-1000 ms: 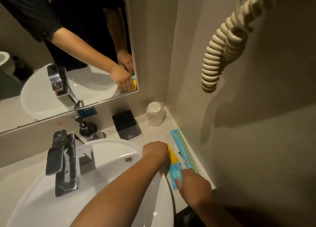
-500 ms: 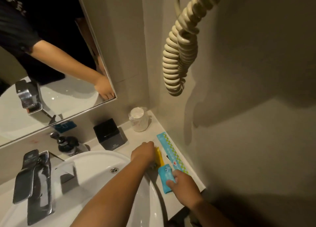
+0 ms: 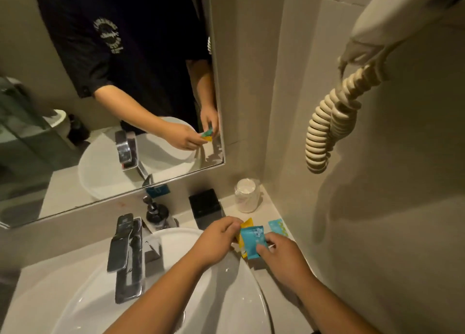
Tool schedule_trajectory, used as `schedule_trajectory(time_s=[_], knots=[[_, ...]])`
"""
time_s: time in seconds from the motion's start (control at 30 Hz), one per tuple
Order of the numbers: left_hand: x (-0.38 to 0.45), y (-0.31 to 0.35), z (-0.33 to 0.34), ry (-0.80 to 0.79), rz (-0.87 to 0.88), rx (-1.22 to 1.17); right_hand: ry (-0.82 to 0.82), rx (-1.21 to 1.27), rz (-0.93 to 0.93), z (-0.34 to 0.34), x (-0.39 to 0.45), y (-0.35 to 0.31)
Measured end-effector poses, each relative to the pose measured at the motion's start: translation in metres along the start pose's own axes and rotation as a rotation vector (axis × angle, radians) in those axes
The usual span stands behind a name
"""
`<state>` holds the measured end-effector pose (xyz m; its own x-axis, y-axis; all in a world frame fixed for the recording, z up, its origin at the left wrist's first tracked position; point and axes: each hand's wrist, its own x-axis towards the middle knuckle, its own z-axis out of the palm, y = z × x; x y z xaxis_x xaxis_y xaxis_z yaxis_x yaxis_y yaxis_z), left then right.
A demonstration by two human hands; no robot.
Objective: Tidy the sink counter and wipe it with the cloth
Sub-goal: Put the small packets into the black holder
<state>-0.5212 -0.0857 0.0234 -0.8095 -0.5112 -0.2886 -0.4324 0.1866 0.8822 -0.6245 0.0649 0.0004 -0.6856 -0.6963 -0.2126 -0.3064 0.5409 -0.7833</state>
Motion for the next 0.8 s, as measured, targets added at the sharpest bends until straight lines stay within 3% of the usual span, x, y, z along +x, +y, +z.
schedule_trajectory(time_s=[0.3, 0.43, 0.57, 0.73, 0.8], knots=[[-0.030, -0.020, -0.022, 0.236, -0.065, -0.081, -0.110, -0.069, -0.043, 0.029, 0.009, -0.037], [-0.032, -0.023, -0.033, 0.266, -0.060, -0.115, -0.215, 0.064, -0.021, 0.025, 0.020, -0.052], [-0.026, -0.019, -0.041, 0.317, -0.022, -0.035, -0.326, 0.029, -0.143, 0.016, 0.045, -0.076], [-0.005, 0.002, -0.047, 0.589, -0.082, -0.246, -0.273, 0.128, -0.147, 0.018, 0.083, -0.097], [0.009, 0.007, -0.053, 0.681, -0.102, -0.184, -0.259, 0.133, -0.149, 0.022, 0.101, -0.105]])
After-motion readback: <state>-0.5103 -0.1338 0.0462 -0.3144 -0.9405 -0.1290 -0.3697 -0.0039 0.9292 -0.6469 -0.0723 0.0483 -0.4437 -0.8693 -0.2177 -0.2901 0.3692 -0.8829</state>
